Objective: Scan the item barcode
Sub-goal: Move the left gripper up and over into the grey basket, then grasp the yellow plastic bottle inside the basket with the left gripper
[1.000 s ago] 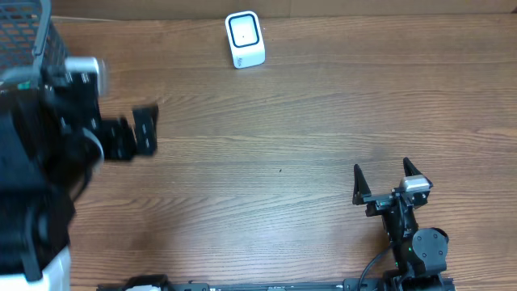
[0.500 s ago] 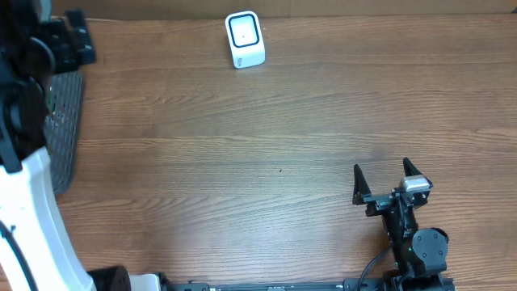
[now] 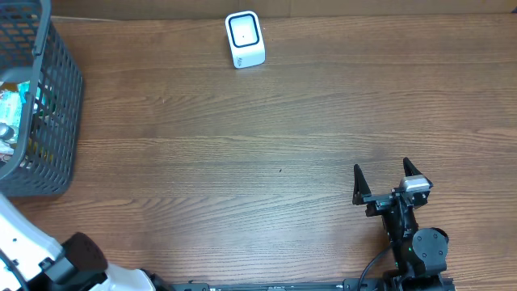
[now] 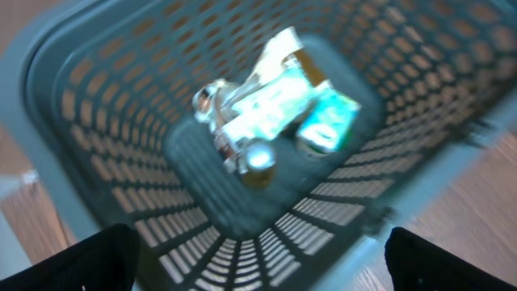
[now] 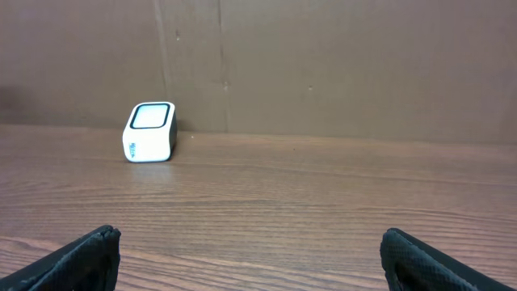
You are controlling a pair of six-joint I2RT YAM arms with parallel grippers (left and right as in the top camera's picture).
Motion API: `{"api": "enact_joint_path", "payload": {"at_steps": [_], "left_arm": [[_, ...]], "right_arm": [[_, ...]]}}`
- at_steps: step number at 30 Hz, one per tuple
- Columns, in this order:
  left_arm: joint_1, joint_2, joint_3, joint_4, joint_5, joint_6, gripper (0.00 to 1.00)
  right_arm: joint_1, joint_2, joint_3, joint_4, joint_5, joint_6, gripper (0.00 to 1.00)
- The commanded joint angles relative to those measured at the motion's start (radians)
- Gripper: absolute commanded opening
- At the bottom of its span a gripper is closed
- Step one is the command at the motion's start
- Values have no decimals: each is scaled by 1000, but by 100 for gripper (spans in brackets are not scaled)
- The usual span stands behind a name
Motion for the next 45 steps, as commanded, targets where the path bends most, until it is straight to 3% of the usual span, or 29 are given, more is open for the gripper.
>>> {"api": "enact_joint_path", "payload": {"at_steps": [1,10,34,42,45], "left_arm": [[68,40,-28,-17,97,-41,100],[94,135,-126,0,104,2,100],[90,459,-126,78,174,117,100],[89,480,-126,111,195,120,90],[89,480,-126,115,208,121,81]], "right_arm": [[-3,-8,-10,5,-2,-1,100],[-3,-8,-10,6,-2,-1,100],[-3,-8,-10,5,-2,-1,100],[-3,-8,-10,6,-2,-1,100],[-3,-8,-10,5,-2,-1,100]]}}
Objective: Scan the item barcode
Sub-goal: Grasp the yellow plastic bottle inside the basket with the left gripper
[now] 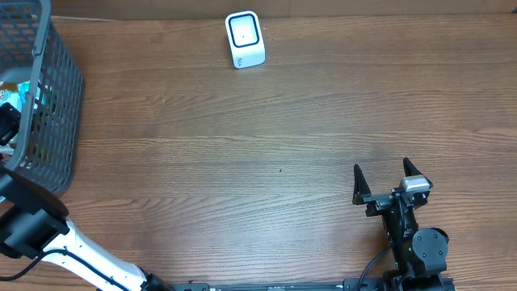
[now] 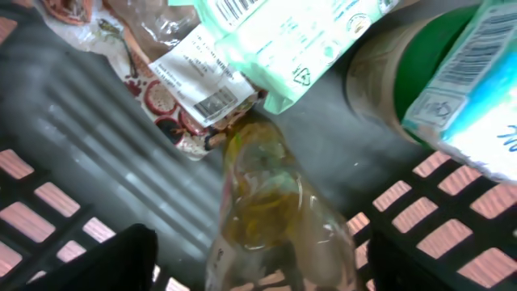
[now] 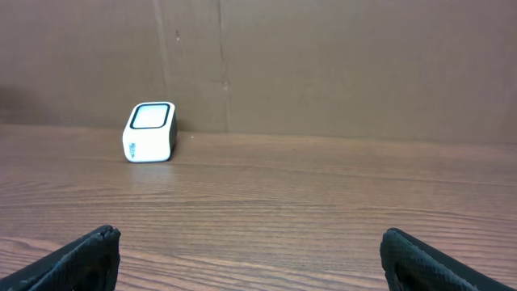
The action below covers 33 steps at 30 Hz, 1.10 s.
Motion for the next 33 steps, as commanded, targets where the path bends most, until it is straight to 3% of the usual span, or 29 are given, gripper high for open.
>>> {"api": "enact_joint_path", "payload": {"at_steps": [1,5,20,26,33], "left_arm": [[-7,8,-4,3,28,16,79],[-7,8,-4,5,28,15,74],[-14,8,-31,32,28,15,75],[-14,8,-35,32,28,15,66],[-16,8,-36,30,27,14,66]], "right_arm": [[-3,-8,-10,6,-2,-1,100],[-3,-8,-10,6,-2,-1,100],[-3,-8,-10,6,-2,-1,100],[-3,-8,-10,6,-2,-1,100],[-3,-8,-10,6,-2,-1,100]]}}
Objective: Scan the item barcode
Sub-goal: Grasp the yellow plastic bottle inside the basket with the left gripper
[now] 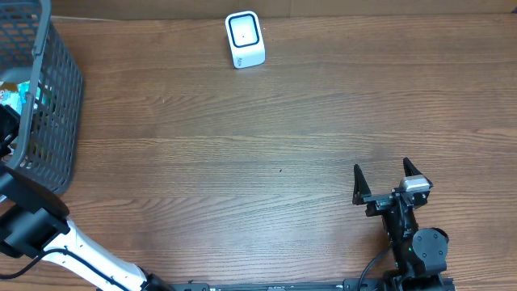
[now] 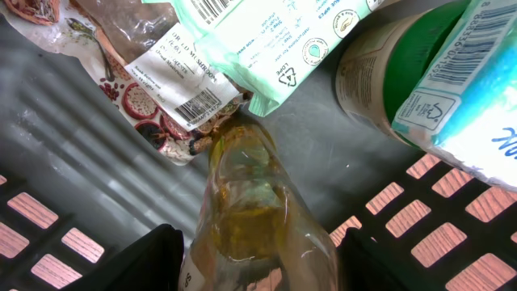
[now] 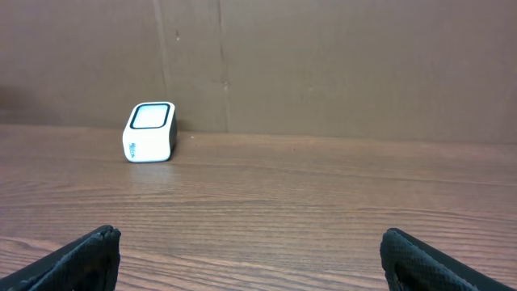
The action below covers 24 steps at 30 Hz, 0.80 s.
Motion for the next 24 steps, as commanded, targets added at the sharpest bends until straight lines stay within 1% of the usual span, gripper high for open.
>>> {"api": "enact_joint_path", "payload": {"at_steps": [1,5,12,15,19,23,24], "left_arm": [[-9,8,-8,3,10,12,66],[-10,8,-8,1,3,12,70],[-9,8,-26,7,-1,12,70],[-10,8,-63,27,0,12,70],[-9,8,-89,55,0,12,66],[-6,7,-59,53,5,12,64],[-6,7,-53,51,10,12,61]], "right_arm": [[-3,-8,-10,6,-2,-2,100],[-3,-8,-10,6,-2,-2,100],[-3,-8,-10,6,-2,-2,100],[-3,-8,-10,6,-2,-2,100],[-3,-8,-10,6,-2,-2,100],[-3,-8,-10,6,-2,-2,100],[-3,-8,-10,6,-2,-2,100]]}}
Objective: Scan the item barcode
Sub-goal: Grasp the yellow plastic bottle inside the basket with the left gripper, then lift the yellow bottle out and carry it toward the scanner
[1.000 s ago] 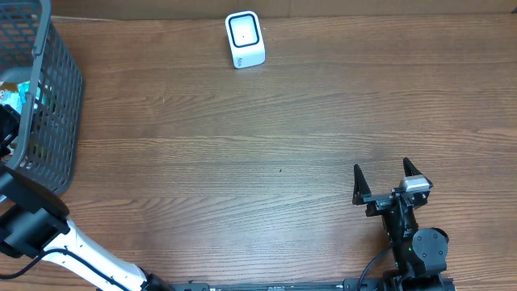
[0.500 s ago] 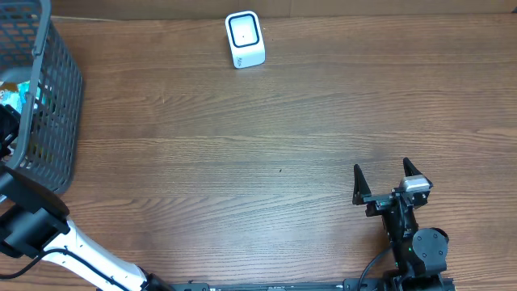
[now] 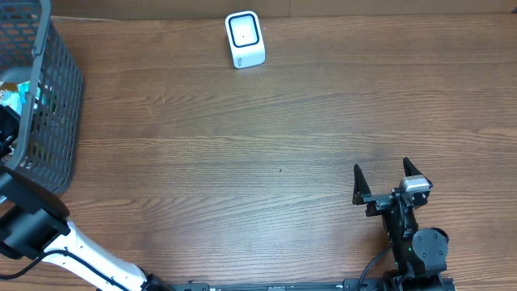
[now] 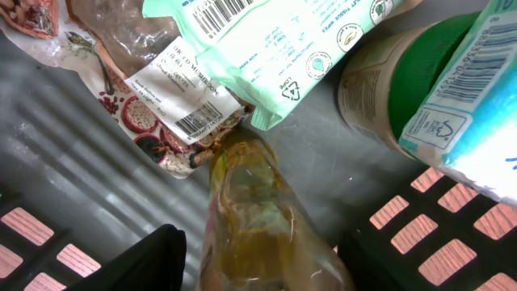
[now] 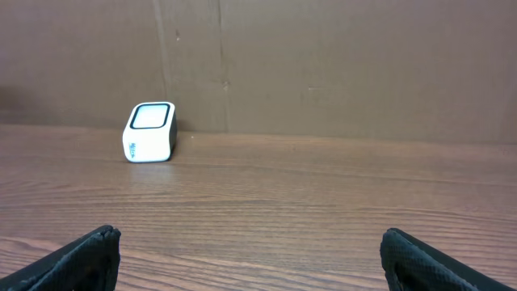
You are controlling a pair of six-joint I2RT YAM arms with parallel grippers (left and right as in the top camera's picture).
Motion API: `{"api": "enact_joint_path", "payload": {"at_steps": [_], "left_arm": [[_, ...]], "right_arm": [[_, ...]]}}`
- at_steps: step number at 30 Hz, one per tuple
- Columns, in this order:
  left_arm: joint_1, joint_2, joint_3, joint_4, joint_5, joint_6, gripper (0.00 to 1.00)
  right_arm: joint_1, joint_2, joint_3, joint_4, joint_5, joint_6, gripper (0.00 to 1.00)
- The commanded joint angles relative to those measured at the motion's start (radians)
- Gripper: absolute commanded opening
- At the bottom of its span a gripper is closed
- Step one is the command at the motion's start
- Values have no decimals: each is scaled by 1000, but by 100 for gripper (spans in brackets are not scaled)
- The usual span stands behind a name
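Observation:
The left wrist view looks down into the grey mesh basket [image 3: 56, 105] at the table's left edge. A clear bottle [image 4: 258, 202] of yellowish liquid lies on the basket floor, and my left gripper [image 4: 262, 263] is shut on its body, one black finger [image 4: 157, 259] on each side. A pale green barcoded pack [image 4: 283, 40] lies just beyond the bottle's neck. The white scanner [image 3: 244, 38] stands at the table's far edge, also visible as the scanner [image 5: 150, 132]. My right gripper [image 3: 391, 182] rests open at the front right, holding nothing.
In the basket lie a brown patterned bag with a white label [image 4: 161, 89], a green-lidded tub [image 4: 404, 89] and a blue-and-white pack [image 4: 477, 105]. The basket's mesh walls surround the left gripper. Brown panels back the wooden table [image 3: 283, 145].
The left wrist view shifted slightly, so the basket's contents sit a little lower in frame. The fingers stay against the bottle with the same gap. The right arm is unmoved.
First my left gripper hung open above the basket, looking down on its contents. Then it was down inside, fingers wide on either side of the clear bottle. Later the fingers had come in against the bottle, where they remain. The right arm stayed parked throughout.

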Motion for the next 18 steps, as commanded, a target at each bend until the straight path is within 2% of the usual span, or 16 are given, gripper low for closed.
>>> {"api": "enact_joint_path", "payload": {"at_steps": [1,10,18], "left_arm": [[-6,16,0,-13,14,12,59],[-6,9,31,-35,37,11,56],[-6,3,259,-171,39,-17,49]], "right_arm": [[-3,-8,-10,6,-2,-1,100],[-3,-8,-10,6,-2,-1,100],[-3,-8,-10,6,-2,-1,100]]}}
